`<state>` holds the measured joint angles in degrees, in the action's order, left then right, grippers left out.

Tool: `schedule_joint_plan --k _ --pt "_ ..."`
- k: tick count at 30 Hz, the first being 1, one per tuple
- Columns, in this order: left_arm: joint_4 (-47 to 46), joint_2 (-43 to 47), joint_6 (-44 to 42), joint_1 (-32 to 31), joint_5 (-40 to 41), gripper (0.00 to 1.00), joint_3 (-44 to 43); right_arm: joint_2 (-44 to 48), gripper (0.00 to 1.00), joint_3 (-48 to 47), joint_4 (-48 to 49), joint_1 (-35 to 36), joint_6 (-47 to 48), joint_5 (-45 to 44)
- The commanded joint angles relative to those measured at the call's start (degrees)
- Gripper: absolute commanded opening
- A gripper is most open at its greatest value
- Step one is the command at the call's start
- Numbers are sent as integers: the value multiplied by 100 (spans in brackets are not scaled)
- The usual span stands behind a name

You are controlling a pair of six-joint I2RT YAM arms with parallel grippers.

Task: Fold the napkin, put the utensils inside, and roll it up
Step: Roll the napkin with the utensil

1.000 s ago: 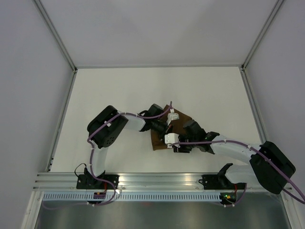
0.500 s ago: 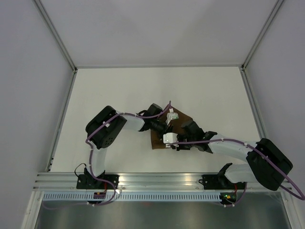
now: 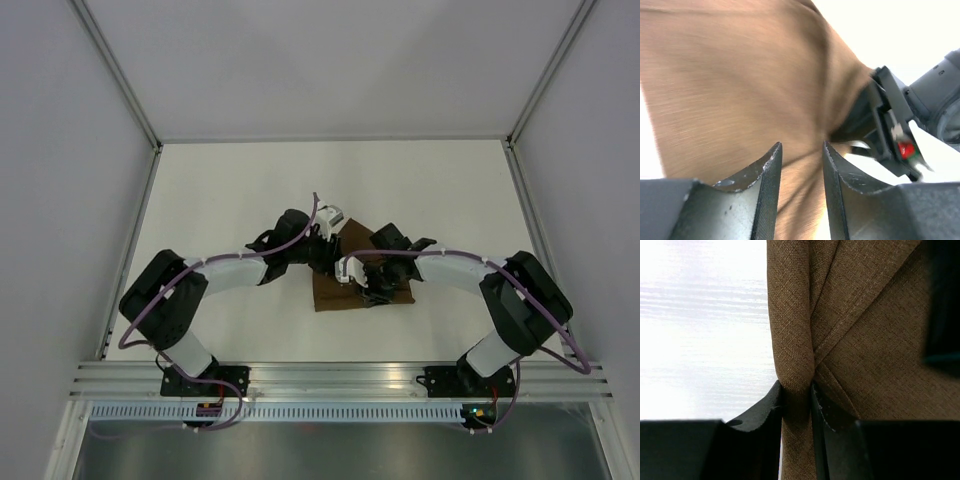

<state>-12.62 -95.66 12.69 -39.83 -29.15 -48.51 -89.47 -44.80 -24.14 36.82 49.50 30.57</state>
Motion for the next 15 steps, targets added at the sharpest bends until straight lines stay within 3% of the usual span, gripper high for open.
schedule_joint_plan --k 1,8,15 --pt "-652 713 462 160 1585 41 629 -719 1 -282 -1485 -253 402 687" --pt "-2453 2471 156 -59 2999 41 2169 -1818 0 -1188 -2568 -825 983 1188" --pt "-2606 3167 -1959 -1569 4660 44 2461 -2574 0 -1708 -3087 -1018 1194 1346"
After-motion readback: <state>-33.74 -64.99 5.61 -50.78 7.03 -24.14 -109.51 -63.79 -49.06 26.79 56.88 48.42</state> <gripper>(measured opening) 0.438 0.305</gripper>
